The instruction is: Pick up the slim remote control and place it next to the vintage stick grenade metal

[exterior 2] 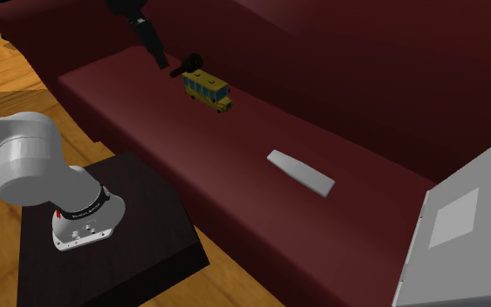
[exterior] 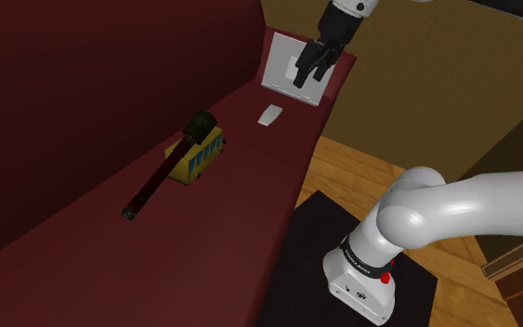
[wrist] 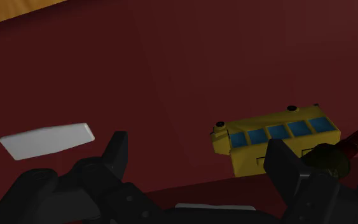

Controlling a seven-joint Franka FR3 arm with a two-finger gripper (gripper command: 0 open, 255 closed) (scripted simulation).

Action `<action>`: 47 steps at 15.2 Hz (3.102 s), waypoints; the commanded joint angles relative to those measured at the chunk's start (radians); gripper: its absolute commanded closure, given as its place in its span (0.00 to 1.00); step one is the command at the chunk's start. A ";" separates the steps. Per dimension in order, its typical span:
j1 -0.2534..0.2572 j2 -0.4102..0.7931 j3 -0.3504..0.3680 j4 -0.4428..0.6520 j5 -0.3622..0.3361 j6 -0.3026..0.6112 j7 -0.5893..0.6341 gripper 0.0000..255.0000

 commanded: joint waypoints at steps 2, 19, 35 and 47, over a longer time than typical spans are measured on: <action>-0.013 0.034 0.003 0.006 0.000 0.024 0.024 0.00; -0.206 0.626 -0.001 0.237 -0.028 0.301 0.424 0.00; -0.323 1.119 -0.115 0.574 0.008 0.378 0.715 0.00; -0.347 1.244 -0.135 0.596 0.033 0.465 0.755 0.00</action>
